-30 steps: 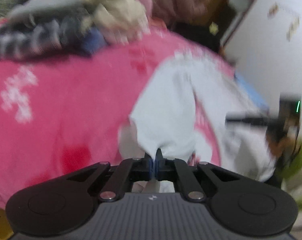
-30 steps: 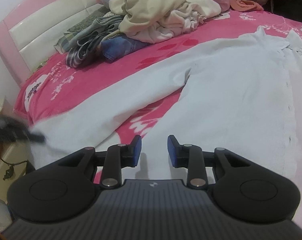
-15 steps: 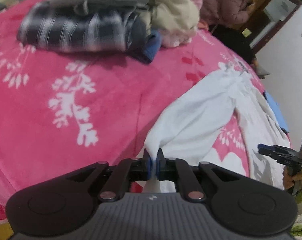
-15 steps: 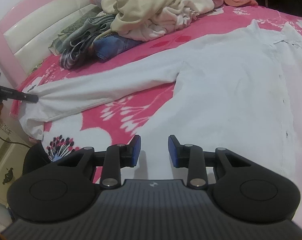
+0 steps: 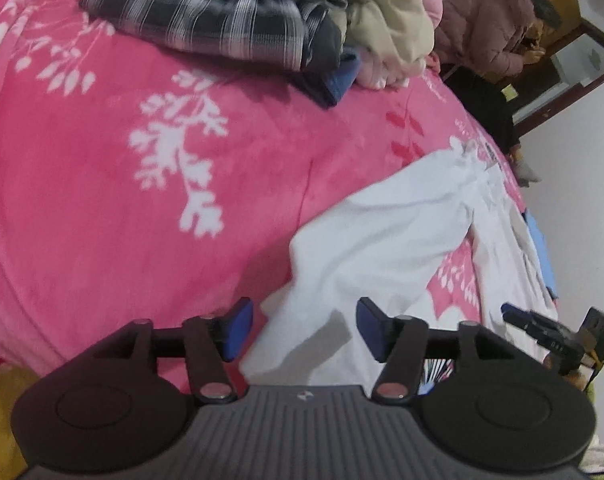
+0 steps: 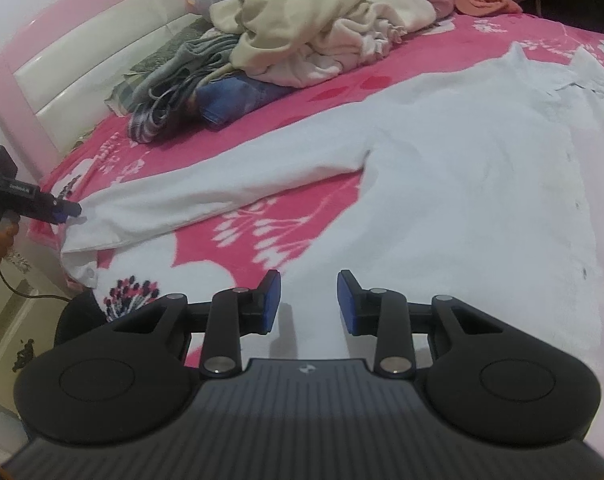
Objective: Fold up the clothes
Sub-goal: 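Lay the sleeve across the shirt body and open the left gripper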
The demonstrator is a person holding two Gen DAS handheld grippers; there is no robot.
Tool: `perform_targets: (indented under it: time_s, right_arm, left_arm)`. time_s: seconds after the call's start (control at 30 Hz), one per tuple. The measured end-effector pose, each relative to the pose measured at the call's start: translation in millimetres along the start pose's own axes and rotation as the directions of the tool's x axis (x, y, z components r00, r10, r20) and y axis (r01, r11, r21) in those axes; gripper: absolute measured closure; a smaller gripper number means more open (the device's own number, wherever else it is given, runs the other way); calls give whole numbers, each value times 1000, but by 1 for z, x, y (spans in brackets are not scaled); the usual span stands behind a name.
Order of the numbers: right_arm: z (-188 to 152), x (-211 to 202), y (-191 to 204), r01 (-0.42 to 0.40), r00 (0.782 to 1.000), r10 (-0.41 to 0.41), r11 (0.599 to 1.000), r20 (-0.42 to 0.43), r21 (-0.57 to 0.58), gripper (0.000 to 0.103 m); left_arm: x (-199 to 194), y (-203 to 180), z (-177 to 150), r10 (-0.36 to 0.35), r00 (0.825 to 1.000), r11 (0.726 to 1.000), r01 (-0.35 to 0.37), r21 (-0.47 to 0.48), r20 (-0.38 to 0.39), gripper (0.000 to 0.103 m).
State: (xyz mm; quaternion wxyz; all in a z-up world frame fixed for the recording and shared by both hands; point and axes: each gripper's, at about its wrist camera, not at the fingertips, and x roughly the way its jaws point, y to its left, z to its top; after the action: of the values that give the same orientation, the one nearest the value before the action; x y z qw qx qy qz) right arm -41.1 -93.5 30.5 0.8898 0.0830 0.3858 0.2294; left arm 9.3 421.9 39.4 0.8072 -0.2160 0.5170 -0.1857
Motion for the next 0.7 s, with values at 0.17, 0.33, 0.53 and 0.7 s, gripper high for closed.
perform_targets:
  time_s: [0.17,0.33,0.53,0.7]
  right_arm:
    - [-3,1,6,-11,1000,11,1000,-3,-2,73]
    - [-7,-2,5,-7,1000,7,1000,0,10,73]
    - [-11,-11,3,3,1000,-3,1000,19,21,72]
    - [-19,-14,-5,0,999,-2,998,32,58,72]
  left_arm:
    - [2,6,-18,8,1000,1000,-7,-29,23,64]
    - [-9,-25,-18,53,998,989,-58,136,42,100]
    - [-54,-54,18,152,980,929,-186,320,129,91]
    - [-34,-28,23,256,965,936,-262,237,53,54]
